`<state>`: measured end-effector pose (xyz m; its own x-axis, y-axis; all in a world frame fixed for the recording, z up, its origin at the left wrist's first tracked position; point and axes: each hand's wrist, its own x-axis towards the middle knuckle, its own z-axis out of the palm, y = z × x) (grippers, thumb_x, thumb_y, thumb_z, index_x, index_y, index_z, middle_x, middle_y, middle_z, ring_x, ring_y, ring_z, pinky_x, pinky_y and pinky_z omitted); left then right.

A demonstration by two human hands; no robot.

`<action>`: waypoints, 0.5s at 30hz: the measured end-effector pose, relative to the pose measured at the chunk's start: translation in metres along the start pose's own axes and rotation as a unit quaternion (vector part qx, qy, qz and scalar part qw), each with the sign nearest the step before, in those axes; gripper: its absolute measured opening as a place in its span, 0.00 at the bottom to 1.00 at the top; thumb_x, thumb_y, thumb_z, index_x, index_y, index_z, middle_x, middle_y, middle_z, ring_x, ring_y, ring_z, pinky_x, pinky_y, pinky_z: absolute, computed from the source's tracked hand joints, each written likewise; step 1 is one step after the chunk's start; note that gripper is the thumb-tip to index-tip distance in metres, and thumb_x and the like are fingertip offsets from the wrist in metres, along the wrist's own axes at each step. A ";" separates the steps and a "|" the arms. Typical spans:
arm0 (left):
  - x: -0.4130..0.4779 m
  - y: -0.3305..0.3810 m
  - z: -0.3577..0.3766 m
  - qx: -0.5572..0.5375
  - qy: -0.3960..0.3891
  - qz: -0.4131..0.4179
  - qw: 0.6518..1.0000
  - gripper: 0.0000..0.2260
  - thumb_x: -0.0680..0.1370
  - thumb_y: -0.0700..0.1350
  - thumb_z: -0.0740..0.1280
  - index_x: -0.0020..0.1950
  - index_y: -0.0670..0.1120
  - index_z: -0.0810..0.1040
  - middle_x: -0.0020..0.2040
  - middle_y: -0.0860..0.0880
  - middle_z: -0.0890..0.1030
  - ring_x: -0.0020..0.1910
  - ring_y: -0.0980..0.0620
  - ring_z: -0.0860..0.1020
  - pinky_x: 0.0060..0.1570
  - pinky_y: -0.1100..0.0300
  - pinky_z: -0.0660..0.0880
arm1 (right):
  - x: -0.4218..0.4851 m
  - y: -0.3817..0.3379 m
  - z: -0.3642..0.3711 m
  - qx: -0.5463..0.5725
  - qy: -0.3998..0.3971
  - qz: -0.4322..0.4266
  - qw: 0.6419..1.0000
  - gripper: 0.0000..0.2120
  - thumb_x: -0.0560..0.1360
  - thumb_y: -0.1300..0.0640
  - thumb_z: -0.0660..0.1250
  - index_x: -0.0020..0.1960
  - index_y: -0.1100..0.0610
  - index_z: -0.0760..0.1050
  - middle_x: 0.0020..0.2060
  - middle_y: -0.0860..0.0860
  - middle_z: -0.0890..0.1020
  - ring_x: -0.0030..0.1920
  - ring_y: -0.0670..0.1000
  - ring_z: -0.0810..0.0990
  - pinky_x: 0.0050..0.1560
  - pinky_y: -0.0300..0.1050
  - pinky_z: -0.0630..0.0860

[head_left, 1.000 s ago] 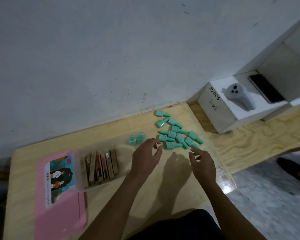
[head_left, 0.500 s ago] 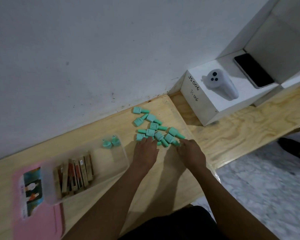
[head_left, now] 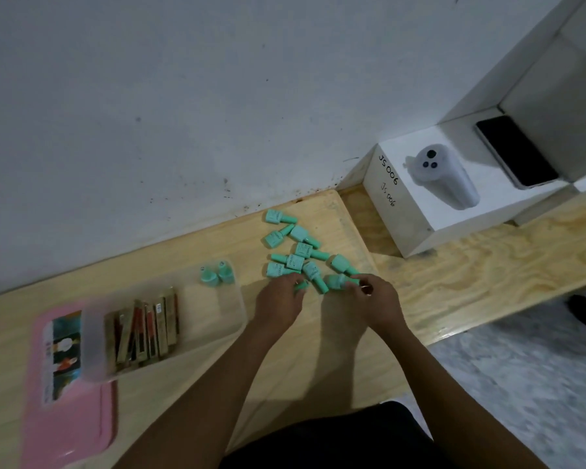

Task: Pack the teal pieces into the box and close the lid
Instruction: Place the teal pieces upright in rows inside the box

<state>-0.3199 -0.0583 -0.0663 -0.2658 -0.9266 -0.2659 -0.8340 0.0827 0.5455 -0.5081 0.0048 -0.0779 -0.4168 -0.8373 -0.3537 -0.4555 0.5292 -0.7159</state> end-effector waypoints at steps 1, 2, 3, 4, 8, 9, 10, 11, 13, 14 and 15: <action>-0.002 -0.002 -0.006 -0.043 0.013 -0.014 0.999 0.13 0.75 0.48 0.68 0.58 0.47 0.79 0.54 0.46 0.83 0.53 0.46 0.80 0.51 0.55 0.77 | -0.003 -0.003 -0.003 0.037 0.007 -0.005 0.999 0.13 0.75 0.51 0.69 0.57 0.55 0.80 0.49 0.51 0.83 0.48 0.49 0.81 0.50 0.47 0.79; -0.005 -0.005 -0.012 -0.088 0.023 -0.028 0.995 0.13 0.73 0.47 0.70 0.56 0.45 0.80 0.52 0.45 0.83 0.51 0.47 0.81 0.50 0.56 0.77 | -0.008 -0.007 -0.006 0.064 0.012 -0.012 0.998 0.13 0.76 0.51 0.69 0.57 0.56 0.80 0.49 0.52 0.83 0.47 0.48 0.81 0.49 0.47 0.80; -0.008 -0.007 -0.021 -0.137 0.031 -0.043 0.989 0.13 0.72 0.47 0.72 0.54 0.44 0.80 0.50 0.45 0.84 0.49 0.49 0.81 0.49 0.57 0.77 | -0.013 -0.013 -0.008 0.081 0.013 -0.022 0.996 0.13 0.76 0.52 0.68 0.58 0.57 0.80 0.50 0.51 0.83 0.46 0.46 0.82 0.48 0.45 0.80; -0.013 -0.008 -0.031 -0.188 0.039 -0.053 0.980 0.13 0.71 0.46 0.74 0.53 0.43 0.81 0.48 0.45 0.84 0.47 0.50 0.81 0.48 0.59 0.77 | -0.017 -0.019 -0.010 0.094 0.013 -0.038 0.995 0.13 0.77 0.52 0.68 0.58 0.57 0.80 0.50 0.51 0.84 0.44 0.45 0.82 0.46 0.42 0.80; -0.036 -0.017 -0.076 -0.332 0.102 -0.052 0.937 0.06 0.70 0.45 0.75 0.43 0.49 0.79 0.40 0.49 0.83 0.43 0.55 0.83 0.44 0.67 0.78 | -0.030 -0.051 -0.006 0.128 -0.004 -0.098 0.987 0.12 0.77 0.54 0.68 0.58 0.56 0.80 0.50 0.48 0.83 0.40 0.43 0.82 0.41 0.34 0.77; -0.042 -0.022 -0.085 -0.348 0.126 -0.054 0.927 0.06 0.70 0.44 0.75 0.42 0.50 0.79 0.40 0.50 0.83 0.43 0.56 0.83 0.44 0.67 0.79 | -0.032 -0.059 -0.002 0.132 -0.010 -0.111 0.985 0.12 0.76 0.54 0.68 0.58 0.56 0.80 0.50 0.48 0.83 0.41 0.44 0.81 0.41 0.34 0.77; -0.047 -0.027 -0.094 -0.357 0.154 -0.058 0.920 0.06 0.70 0.44 0.75 0.42 0.50 0.79 0.40 0.50 0.83 0.42 0.56 0.82 0.44 0.67 0.79 | -0.034 -0.069 0.002 0.136 -0.018 -0.127 0.982 0.12 0.76 0.55 0.69 0.58 0.57 0.79 0.49 0.49 0.83 0.43 0.45 0.81 0.41 0.33 0.76; -0.051 -0.034 -0.102 -0.357 0.180 -0.061 0.915 0.05 0.70 0.43 0.75 0.43 0.48 0.79 0.41 0.49 0.83 0.42 0.56 0.82 0.43 0.67 0.79 | -0.035 -0.079 0.007 0.138 -0.026 -0.143 0.980 0.12 0.76 0.55 0.69 0.59 0.56 0.79 0.49 0.48 0.83 0.44 0.44 0.81 0.41 0.33 0.76; -0.057 -0.048 -0.115 -0.346 0.222 -0.072 0.909 0.06 0.71 0.44 0.74 0.45 0.45 0.80 0.42 0.48 0.83 0.41 0.56 0.82 0.39 0.70 0.77 | -0.036 -0.102 0.021 0.136 -0.045 -0.168 0.975 0.13 0.76 0.55 0.69 0.60 0.55 0.78 0.49 0.45 0.81 0.46 0.41 0.81 0.43 0.33 0.77; -0.059 -0.055 -0.119 -0.341 0.239 -0.082 0.905 0.07 0.71 0.44 0.74 0.46 0.44 0.80 0.42 0.47 0.83 0.41 0.56 0.82 0.36 0.72 0.76 | -0.036 -0.114 0.029 0.131 -0.053 -0.180 0.973 0.13 0.76 0.55 0.69 0.60 0.55 0.78 0.50 0.45 0.81 0.47 0.40 0.80 0.44 0.33 0.76; -0.061 -0.062 -0.122 -0.335 0.255 -0.092 0.902 0.08 0.71 0.45 0.74 0.46 0.43 0.80 0.42 0.47 0.83 0.41 0.55 0.82 0.35 0.73 0.75 | -0.034 -0.124 0.039 0.125 -0.061 -0.195 0.971 0.13 0.76 0.55 0.69 0.60 0.55 0.78 0.51 0.45 0.81 0.47 0.39 0.80 0.44 0.31 0.76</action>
<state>-0.1924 -0.0519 0.0132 0.2462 -0.9646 -0.0943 -0.3162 -0.1719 0.9330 -0.4067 -0.0374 -0.0002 -0.1474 -0.9854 -0.0850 -0.3487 0.1322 -0.9279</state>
